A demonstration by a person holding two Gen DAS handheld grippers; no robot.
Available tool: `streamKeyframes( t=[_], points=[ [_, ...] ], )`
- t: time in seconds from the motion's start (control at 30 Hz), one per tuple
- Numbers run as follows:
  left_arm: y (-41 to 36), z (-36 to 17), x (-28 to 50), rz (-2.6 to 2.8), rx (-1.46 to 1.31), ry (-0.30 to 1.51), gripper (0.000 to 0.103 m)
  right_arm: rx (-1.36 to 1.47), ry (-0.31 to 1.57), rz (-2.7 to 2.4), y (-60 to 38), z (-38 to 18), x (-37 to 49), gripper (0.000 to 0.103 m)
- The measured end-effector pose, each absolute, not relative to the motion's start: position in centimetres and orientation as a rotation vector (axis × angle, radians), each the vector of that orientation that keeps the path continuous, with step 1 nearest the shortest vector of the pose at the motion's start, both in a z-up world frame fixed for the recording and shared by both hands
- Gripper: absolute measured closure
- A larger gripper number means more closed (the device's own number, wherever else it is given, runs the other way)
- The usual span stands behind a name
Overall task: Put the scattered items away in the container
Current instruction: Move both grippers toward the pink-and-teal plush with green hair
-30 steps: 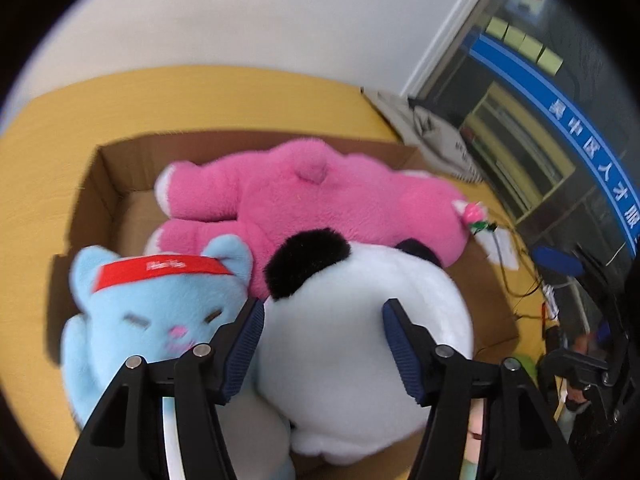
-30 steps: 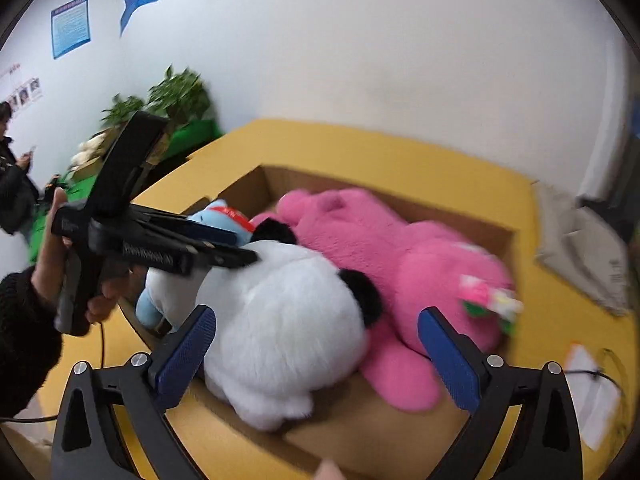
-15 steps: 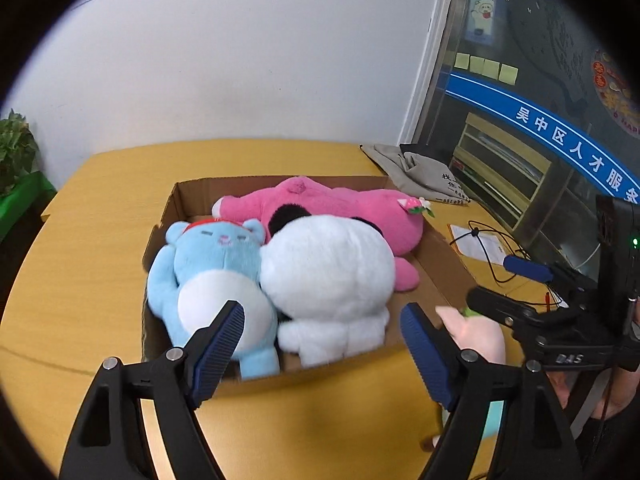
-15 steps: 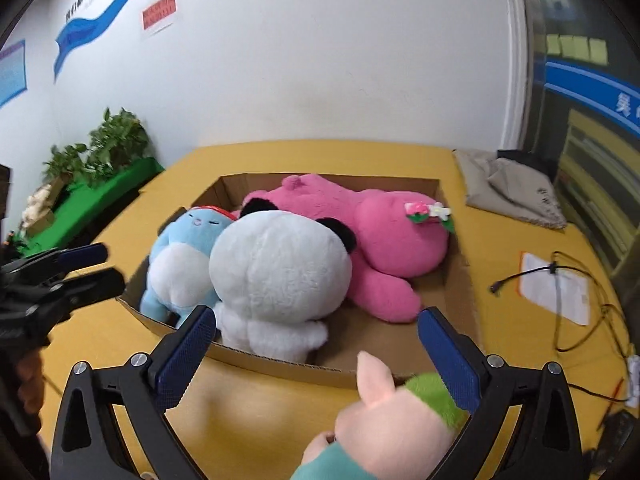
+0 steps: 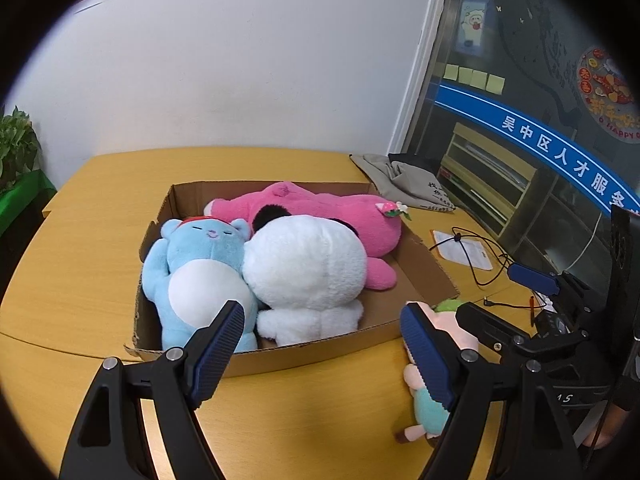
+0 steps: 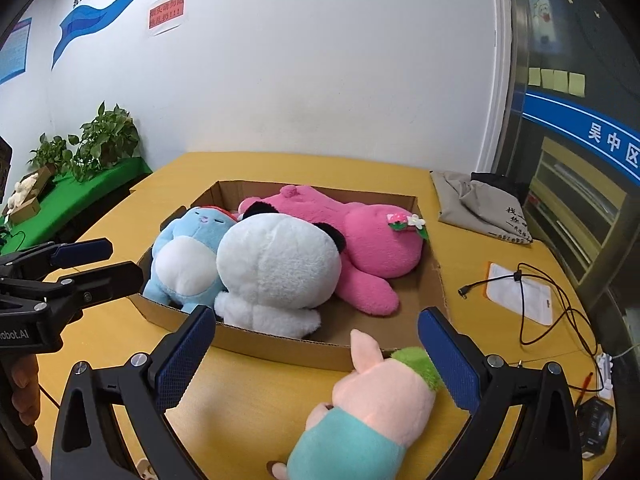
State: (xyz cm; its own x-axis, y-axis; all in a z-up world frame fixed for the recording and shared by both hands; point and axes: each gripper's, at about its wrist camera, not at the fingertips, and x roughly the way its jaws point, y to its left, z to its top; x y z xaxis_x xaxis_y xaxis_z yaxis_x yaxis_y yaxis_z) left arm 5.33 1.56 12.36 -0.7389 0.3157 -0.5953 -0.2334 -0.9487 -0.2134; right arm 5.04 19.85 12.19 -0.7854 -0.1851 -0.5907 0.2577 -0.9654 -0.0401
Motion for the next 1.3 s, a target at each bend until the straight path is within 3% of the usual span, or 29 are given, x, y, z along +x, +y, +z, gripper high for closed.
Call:
streamKeyframes(
  t=[0.93, 1.2, 1.3],
  points=[
    [3.6, 10.8, 4.5, 2.654, -1.003, -0.181, 0.022, 0.958, 0.099, -2.761, 22.6, 10.2, 4.7, 0.0],
    [5.6, 9.5, 3.7, 2.591, -1.055, -0.185, 0.022, 1.098, 0.178, -2.839, 26.3, 6.6, 5.8, 0.0],
    [6.5, 8.6, 3.1, 2.557, -1.091, -0.213, 0.022, 1.224, 0.082, -2.78, 28.1, 3.7, 5.7, 0.0]
  ],
)
